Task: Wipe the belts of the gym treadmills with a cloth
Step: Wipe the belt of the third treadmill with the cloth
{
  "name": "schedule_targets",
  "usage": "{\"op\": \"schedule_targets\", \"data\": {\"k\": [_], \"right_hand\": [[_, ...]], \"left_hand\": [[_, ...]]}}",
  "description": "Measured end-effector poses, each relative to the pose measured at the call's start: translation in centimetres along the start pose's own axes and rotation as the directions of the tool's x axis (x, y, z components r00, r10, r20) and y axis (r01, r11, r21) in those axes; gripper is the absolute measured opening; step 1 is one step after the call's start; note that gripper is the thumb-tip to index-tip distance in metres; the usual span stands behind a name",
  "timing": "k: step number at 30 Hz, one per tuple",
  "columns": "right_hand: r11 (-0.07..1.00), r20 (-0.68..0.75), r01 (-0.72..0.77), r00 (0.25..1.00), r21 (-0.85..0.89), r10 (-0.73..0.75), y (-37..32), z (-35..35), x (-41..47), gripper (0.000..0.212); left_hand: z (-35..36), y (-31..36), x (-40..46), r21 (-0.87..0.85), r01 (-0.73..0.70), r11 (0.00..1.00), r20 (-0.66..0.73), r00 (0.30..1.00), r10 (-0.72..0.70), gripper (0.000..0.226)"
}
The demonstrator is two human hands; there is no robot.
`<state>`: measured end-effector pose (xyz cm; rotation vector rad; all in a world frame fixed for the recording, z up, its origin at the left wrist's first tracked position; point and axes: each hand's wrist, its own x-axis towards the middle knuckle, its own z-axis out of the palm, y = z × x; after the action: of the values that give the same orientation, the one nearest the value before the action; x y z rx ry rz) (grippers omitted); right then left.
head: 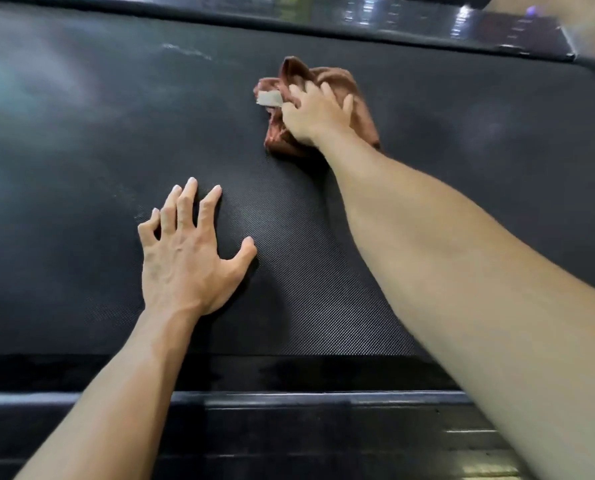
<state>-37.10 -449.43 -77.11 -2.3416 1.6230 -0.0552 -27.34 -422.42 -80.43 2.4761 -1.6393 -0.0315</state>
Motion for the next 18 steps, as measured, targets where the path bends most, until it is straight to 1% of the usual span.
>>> {"op": "schedule_targets", "data": {"k": [2, 4, 7, 9, 10, 12, 14, 15, 16, 18], "right_hand": [[0.992, 0.017, 0.123, 0.992, -0.023, -0.123, -2.6, 0.7, -0.4, 0.058], [0.972, 0.018, 0.233, 0.972, -0.013, -0.233, -3.5, 1.6, -2.4, 0.057], [0.948, -0.011, 0.317, 0.948, 0.035, -0.317, -0.5, 2.1, -6.5, 0.054], [0.955, -0.058, 0.292, 0.955, 0.043, -0.290, 2.8, 1.8, -8.3, 0.056], [0.969, -0.081, 0.246, 0.967, 0.032, -0.243, 4.3, 1.6, -8.6, 0.057], [0.995, -0.117, 0.101, 0.988, 0.025, -0.097, 5.9, 1.1, -7.6, 0.056], [0.998, -0.129, -0.047, 0.990, 0.032, 0.051, 5.6, 0.4, -5.0, 0.057], [0.995, -0.129, -0.091, 0.987, 0.036, 0.095, 5.0, 0.1, -3.5, 0.058], [0.994, -0.125, -0.106, 0.986, 0.035, 0.110, 4.0, 0.0, -2.1, 0.059], [0.999, -0.111, -0.053, 0.992, 0.011, 0.054, 2.1, 0.2, -0.3, 0.059]], "left_hand": [[0.0, 0.0, -0.1, 0.000, -0.001, 1.000, -0.003, 1.000, 0.001, 0.091], [0.0, -0.1, 0.0, 0.003, 0.002, 1.000, -0.004, 1.000, -0.002, 0.091], [-0.1, 0.0, 0.1, 0.004, 0.001, 1.000, -0.007, 1.000, -0.001, 0.090], [0.0, 0.0, 0.1, 0.003, -0.001, 1.000, -0.005, 1.000, 0.002, 0.090], [0.0, 0.1, 0.1, 0.000, -0.002, 1.000, -0.005, 1.000, 0.002, 0.090], [0.0, 0.1, 0.1, -0.004, 0.003, 1.000, -0.009, 1.000, -0.003, 0.090], [0.0, 0.1, 0.0, -0.004, 0.004, 1.000, -0.005, 1.000, -0.004, 0.090], [0.0, 0.1, 0.0, -0.005, 0.005, 1.000, -0.005, 1.000, -0.005, 0.090], [0.0, 0.1, 0.0, -0.006, 0.005, 1.000, -0.006, 1.000, -0.005, 0.090], [0.0, 0.0, 0.0, -0.008, 0.004, 1.000, -0.006, 1.000, -0.004, 0.090]]}}
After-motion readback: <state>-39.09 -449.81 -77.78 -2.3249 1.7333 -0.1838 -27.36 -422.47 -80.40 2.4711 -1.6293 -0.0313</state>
